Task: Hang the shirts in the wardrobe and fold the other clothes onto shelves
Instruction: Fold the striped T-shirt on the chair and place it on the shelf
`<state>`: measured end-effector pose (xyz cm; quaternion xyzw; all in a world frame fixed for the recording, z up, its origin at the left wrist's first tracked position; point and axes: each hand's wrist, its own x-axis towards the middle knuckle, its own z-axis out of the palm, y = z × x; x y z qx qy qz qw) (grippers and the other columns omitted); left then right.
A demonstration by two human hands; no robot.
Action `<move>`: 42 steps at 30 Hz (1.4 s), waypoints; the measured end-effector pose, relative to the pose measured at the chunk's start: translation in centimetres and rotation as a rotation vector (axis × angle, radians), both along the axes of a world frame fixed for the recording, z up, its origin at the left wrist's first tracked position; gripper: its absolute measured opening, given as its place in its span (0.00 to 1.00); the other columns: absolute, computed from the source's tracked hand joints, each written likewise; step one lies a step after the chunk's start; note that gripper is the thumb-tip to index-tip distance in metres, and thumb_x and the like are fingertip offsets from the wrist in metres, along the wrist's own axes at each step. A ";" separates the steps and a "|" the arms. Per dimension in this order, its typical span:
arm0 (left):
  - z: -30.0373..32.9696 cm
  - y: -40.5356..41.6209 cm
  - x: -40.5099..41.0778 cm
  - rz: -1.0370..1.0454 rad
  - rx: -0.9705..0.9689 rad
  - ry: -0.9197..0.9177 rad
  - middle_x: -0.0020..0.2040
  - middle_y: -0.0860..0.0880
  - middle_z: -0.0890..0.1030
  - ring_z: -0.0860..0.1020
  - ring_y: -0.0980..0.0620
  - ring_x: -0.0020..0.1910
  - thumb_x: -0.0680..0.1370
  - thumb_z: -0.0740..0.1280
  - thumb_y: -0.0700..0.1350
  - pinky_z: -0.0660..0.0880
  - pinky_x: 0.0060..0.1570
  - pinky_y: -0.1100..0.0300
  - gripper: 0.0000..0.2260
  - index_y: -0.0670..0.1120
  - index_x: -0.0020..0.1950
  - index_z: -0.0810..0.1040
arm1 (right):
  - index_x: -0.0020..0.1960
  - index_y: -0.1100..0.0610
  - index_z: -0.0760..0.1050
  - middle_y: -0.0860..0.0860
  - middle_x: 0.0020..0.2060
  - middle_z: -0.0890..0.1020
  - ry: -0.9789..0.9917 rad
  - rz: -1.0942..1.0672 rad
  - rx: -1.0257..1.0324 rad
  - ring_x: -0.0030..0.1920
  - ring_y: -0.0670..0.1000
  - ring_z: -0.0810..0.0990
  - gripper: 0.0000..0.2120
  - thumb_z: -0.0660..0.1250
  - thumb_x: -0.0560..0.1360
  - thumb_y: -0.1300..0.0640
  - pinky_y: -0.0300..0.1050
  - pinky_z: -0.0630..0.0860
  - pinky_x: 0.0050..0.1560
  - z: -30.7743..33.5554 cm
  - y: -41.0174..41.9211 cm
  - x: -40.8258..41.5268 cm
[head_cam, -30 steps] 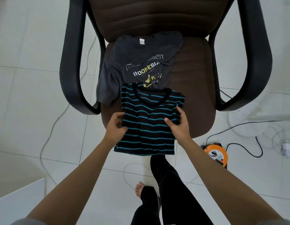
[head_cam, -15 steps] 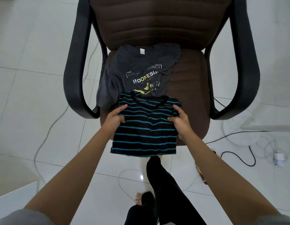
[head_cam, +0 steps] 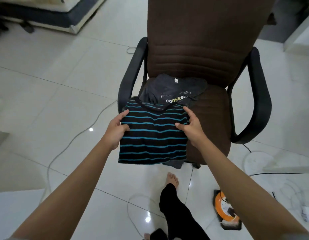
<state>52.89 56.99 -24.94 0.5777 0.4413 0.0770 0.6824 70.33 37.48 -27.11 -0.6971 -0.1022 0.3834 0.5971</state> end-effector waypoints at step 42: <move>33.2 -4.8 -62.1 1.611 0.990 -0.099 0.62 0.52 0.75 0.77 0.52 0.58 0.75 0.66 0.32 0.79 0.46 0.64 0.25 0.51 0.68 0.72 | 0.69 0.55 0.70 0.54 0.62 0.76 0.121 1.737 0.857 0.60 0.54 0.77 0.35 0.68 0.66 0.76 0.45 0.76 0.59 35.2 41.6 -65.9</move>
